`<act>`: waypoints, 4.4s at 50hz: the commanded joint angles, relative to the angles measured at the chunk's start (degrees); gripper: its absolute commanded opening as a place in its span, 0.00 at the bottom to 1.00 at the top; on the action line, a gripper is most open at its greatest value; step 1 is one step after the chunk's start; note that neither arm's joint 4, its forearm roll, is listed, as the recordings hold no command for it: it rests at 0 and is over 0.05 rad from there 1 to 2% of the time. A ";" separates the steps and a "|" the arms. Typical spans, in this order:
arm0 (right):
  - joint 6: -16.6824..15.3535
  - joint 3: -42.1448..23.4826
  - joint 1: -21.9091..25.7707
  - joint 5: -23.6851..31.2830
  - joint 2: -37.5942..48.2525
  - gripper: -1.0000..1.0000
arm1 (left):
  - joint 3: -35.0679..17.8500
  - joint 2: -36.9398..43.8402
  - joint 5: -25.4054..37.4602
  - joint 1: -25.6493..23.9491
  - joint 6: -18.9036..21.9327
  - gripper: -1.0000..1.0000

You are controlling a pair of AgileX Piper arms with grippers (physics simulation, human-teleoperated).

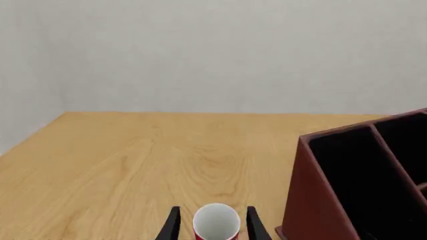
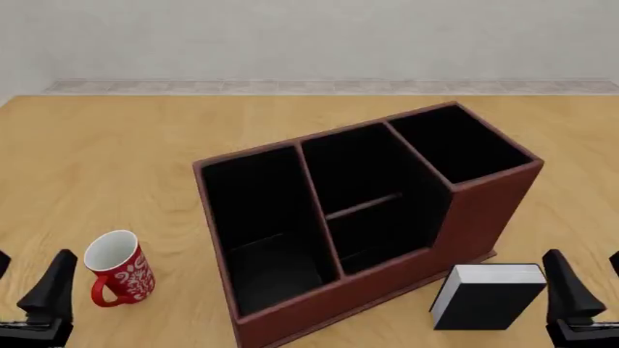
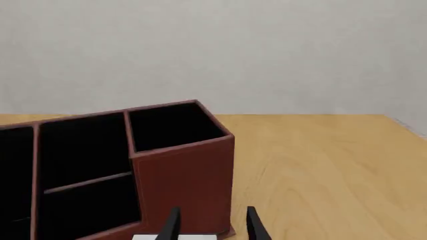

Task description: Pick up the book and place it in the right compartment of the caddy.

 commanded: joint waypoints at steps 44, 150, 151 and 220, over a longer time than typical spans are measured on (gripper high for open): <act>-0.11 -0.21 0.11 0.25 -0.04 1.00 | -9.45 10.04 0.02 -26.24 -0.11 1.00; -0.11 -0.10 0.15 0.08 0.04 1.00 | -26.27 66.62 -31.42 -52.23 -2.05 1.00; -0.11 -0.10 0.15 0.08 0.04 1.00 | -27.08 67.14 -31.01 -52.70 -2.47 1.00; -0.10 -0.10 0.15 0.08 0.04 1.00 | -43.81 85.38 -24.26 -63.21 -4.72 1.00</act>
